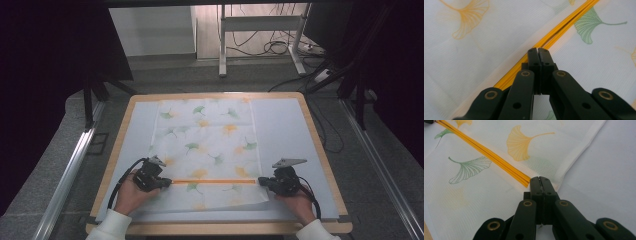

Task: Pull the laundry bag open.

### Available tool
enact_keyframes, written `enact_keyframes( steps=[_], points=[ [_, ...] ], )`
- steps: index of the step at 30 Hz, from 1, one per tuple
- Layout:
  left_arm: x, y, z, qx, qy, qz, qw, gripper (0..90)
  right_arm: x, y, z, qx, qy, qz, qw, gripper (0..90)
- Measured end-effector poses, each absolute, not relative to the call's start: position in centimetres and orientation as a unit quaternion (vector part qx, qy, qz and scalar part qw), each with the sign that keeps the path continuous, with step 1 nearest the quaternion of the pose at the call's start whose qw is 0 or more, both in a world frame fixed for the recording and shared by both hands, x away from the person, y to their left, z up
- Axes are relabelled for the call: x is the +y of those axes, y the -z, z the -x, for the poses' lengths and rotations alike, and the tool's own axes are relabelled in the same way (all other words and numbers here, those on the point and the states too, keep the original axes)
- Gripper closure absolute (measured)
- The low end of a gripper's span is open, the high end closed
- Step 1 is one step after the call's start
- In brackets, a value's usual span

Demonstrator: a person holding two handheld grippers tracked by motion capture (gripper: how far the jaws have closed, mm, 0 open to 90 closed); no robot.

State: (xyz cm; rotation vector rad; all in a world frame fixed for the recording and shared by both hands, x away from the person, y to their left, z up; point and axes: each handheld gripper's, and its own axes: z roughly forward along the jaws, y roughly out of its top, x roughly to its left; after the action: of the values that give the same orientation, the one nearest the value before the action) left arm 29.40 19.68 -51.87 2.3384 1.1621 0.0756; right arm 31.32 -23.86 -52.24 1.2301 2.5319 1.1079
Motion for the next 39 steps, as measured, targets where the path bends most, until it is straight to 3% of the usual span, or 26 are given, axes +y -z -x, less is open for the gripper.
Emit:
enact_keyframes(
  steps=[39],
  points=[
    [23.0, 51.9, -28.5, 0.463, -0.042, -0.849, 0.252, 90.0, -23.8, 52.2, -31.3, 0.837, -0.365, -0.403, 0.060, 89.5]
  ],
)
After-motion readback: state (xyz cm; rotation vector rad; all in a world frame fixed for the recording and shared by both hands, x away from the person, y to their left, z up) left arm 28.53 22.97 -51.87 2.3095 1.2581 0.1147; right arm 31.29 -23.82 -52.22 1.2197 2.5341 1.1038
